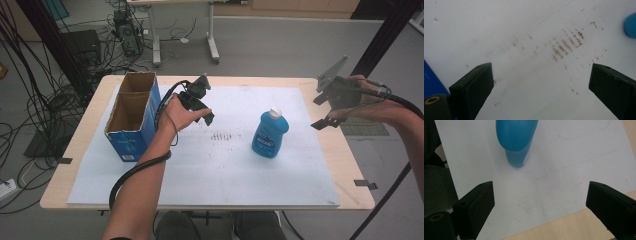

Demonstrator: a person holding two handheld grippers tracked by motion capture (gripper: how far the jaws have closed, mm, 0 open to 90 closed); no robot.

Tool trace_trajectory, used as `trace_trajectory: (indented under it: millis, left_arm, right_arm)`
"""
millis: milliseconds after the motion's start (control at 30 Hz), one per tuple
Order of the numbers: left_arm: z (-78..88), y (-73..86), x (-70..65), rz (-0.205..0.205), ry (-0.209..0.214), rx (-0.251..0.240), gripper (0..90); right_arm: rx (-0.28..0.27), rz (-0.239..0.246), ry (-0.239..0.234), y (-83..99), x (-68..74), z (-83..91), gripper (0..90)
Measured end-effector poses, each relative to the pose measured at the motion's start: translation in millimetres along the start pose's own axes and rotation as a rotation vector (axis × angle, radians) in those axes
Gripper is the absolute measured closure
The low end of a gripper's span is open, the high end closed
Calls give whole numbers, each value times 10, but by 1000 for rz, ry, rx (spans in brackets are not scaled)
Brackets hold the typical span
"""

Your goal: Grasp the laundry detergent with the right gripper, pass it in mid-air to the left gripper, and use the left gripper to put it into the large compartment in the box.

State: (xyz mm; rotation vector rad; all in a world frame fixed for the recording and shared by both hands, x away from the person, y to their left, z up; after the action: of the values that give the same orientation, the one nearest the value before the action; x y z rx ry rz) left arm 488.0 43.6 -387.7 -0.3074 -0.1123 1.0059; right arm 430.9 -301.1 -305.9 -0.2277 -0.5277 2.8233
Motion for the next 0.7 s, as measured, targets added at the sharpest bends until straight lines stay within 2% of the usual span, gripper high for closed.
trace_trajectory:
  millis: [700]
  left_arm:
    - [81,18,17,9,-1,-17,63]
  right_arm:
    - [0,3,10,13,11,22,65]
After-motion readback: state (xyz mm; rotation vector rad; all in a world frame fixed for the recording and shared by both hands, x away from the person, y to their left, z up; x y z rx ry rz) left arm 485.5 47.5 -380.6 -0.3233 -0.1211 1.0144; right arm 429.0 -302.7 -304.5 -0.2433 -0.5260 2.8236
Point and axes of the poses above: each handheld gripper's, and its own axes: z roughly backward along the jaws, y roughly out of its underside, x roughly to its left, the point moved 8 cm from there along -z, roughly forward along the jaws, and after that the axes turned 3 degrees about z, right-handed, at the moved point
